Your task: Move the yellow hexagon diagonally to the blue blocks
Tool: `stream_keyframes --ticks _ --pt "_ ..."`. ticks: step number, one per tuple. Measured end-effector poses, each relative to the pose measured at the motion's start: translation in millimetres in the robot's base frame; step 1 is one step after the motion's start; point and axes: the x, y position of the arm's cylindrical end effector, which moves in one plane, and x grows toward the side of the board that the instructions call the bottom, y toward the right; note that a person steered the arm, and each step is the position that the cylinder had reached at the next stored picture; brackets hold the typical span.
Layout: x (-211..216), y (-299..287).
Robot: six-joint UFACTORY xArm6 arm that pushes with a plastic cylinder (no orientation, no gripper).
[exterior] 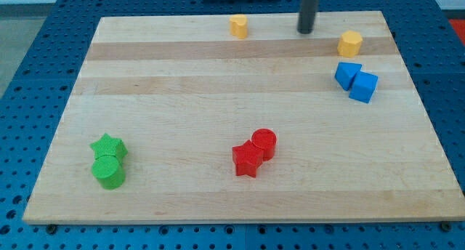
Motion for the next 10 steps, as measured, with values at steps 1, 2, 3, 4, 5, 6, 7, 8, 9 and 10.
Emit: stream_keyframes --ticks 1,2,3,4,5,6,7,8,9,10 --pt "0.0 47.3" --pt "4.1 91.4" --pt "22.6 118.1" --pt "46.6 119.0" --pt "53.4 110.4" --pt "53.4 88.6" --pt "54.1 65.5" --pt "60.0 48.4" --pt "60.0 32.8" --pt "60.0 15.0"
